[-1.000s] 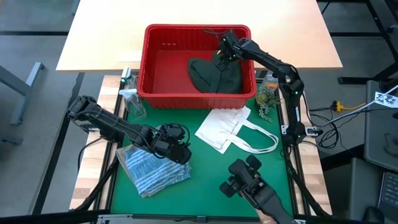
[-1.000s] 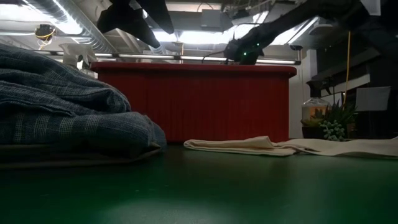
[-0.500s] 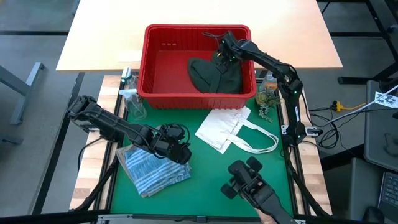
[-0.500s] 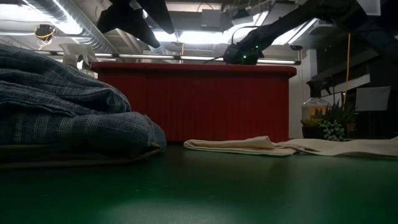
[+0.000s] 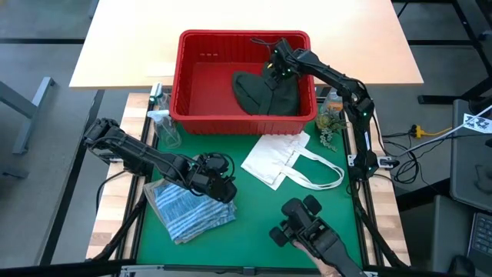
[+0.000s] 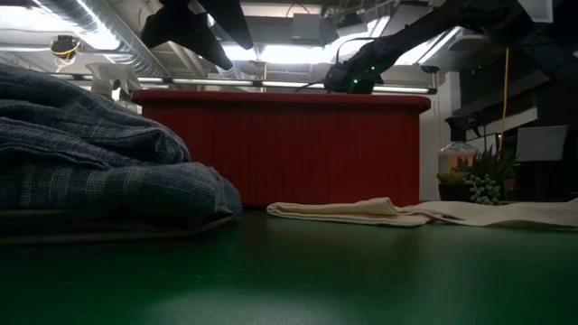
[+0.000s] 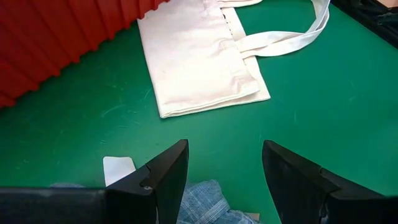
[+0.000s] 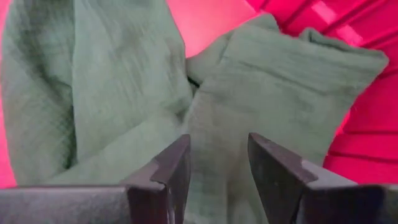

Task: Fold Laundry from Bin
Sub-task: Remove the green polo shirt from the red bin

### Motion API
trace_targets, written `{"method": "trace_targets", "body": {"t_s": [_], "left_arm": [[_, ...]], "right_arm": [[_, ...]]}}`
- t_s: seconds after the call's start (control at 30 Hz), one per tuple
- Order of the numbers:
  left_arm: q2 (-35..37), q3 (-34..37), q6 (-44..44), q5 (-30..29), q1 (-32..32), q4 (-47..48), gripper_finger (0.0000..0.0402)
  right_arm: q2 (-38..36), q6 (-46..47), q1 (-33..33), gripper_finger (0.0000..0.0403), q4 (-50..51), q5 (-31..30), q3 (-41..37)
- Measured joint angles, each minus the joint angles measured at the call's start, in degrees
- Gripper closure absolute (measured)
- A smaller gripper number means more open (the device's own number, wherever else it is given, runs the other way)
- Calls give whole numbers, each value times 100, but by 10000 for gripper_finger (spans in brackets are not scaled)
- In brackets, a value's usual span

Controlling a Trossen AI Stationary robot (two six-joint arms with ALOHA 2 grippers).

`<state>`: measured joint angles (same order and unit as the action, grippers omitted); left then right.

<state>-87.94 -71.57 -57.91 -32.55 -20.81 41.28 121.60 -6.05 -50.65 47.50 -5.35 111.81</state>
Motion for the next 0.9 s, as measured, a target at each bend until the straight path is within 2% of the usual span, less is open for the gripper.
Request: {"method": "trace_targets", "body": {"t_s": [0.27, 0.57, 0.73, 0.9], "left_arm": [[0, 0, -4, 0, 8, 0, 202], [0, 0, -1, -2, 8, 0, 202], [0, 0, 0, -2, 8, 2, 202], [0, 0, 1, -2, 8, 2, 202]], "right_arm": [[0, 109, 7, 244, -18, 348, 0], [7, 141, 25, 244, 150, 348, 0], [120, 116, 83, 244, 217, 176, -2], [310, 113, 83, 244, 211, -255, -2]]}}
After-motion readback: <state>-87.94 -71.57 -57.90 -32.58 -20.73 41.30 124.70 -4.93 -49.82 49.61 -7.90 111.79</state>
